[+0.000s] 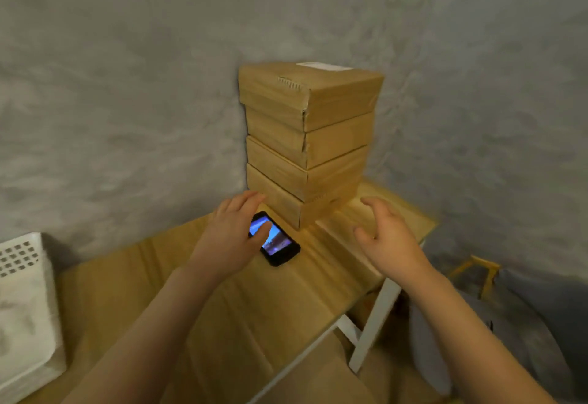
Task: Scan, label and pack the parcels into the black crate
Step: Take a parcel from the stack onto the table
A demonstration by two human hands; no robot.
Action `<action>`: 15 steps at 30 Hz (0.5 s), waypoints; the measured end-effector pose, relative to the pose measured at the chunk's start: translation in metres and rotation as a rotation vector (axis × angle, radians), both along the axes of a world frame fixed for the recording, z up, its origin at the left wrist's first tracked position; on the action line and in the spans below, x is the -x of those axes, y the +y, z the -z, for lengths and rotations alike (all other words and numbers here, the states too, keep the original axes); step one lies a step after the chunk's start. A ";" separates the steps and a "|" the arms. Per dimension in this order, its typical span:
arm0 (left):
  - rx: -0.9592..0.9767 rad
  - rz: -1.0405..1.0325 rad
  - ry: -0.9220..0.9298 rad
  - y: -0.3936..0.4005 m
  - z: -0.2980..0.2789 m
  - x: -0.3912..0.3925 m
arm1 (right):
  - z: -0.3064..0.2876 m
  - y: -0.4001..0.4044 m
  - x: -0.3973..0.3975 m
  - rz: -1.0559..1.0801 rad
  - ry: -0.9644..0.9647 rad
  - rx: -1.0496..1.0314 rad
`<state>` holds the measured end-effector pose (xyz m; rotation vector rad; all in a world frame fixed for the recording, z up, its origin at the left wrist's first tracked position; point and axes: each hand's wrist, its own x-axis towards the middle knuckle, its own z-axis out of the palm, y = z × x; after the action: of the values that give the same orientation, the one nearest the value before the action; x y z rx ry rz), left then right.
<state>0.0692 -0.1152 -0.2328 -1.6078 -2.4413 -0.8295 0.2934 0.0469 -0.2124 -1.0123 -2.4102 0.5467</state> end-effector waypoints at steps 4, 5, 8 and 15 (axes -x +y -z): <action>-0.105 -0.011 -0.026 0.064 -0.013 0.016 | -0.020 0.074 0.028 -0.022 0.037 -0.085; -0.136 -0.007 -0.052 0.079 -0.019 0.020 | -0.026 0.091 0.036 -0.024 0.059 -0.098; -0.259 -0.026 -0.152 0.118 -0.035 0.030 | -0.046 0.141 0.059 -0.004 0.170 -0.093; -0.537 -0.104 -0.405 0.171 -0.057 0.044 | -0.092 0.238 0.120 -0.005 0.548 0.125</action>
<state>0.0252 0.0562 -0.1758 -1.1913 -2.2086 -1.7461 0.1736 0.2847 -0.1205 -0.7770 -1.9110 0.8593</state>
